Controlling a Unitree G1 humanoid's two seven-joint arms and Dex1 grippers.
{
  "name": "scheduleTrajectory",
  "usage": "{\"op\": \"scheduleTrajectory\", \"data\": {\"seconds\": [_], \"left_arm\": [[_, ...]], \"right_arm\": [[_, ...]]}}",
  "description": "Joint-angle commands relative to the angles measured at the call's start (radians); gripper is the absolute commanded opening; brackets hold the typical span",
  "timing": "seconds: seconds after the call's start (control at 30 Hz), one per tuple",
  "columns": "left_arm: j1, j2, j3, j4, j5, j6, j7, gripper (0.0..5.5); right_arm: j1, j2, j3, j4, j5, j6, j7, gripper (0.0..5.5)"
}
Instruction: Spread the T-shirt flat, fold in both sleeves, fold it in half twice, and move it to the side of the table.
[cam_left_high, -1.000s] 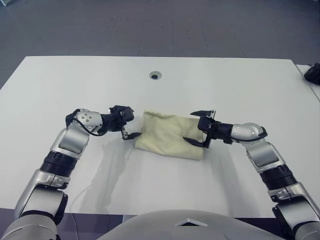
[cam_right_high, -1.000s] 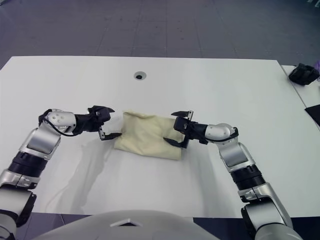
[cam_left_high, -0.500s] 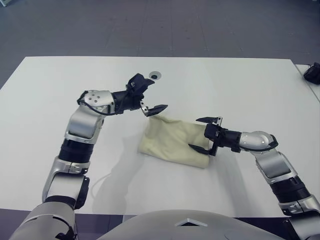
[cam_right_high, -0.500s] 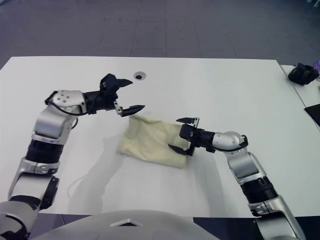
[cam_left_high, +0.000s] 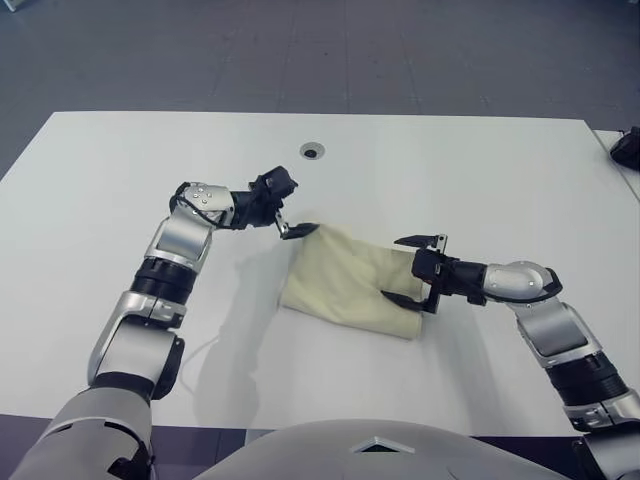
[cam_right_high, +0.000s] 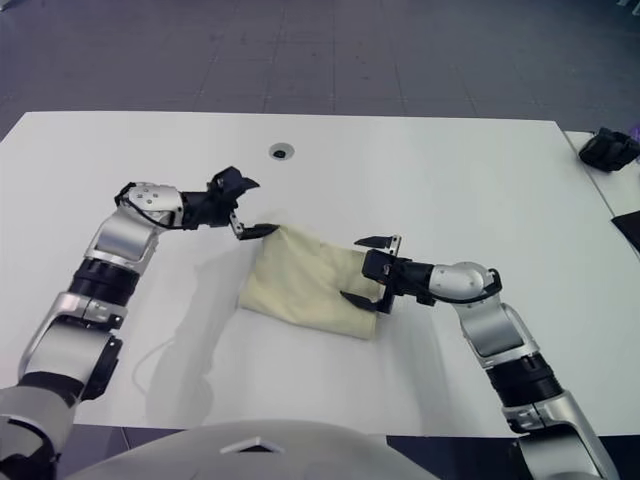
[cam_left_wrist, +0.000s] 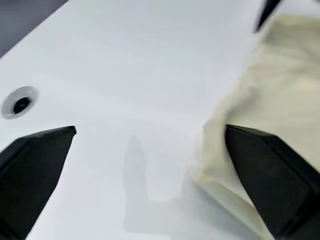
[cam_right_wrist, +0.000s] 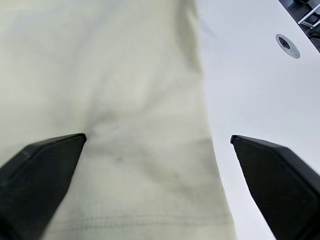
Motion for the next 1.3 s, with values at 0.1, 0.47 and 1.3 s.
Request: {"op": "scheduleTrajectory", "data": {"seconds": [0.1, 0.47, 1.3], "left_arm": [[0.047, -0.007, 0.076, -0.067, -0.053, 0.026, 0.02, 5.4], [0.24, 0.148, 0.248, -0.322, -0.109, 0.165, 0.065, 5.4], [-0.045, 0.059, 0.274, -0.172, -0.115, 0.106, 0.235, 5.4]], "right_arm": [[0.167, -0.105, -0.022, -0.066, 0.011, 0.04, 0.051, 5.39], [0.372, -0.209, -0.354, -0.443, 0.328, 0.266, 0.032, 5.39], [0.288, 0.092, -0.04, 0.267, 0.207, 0.059, -0.165, 5.39]]}}
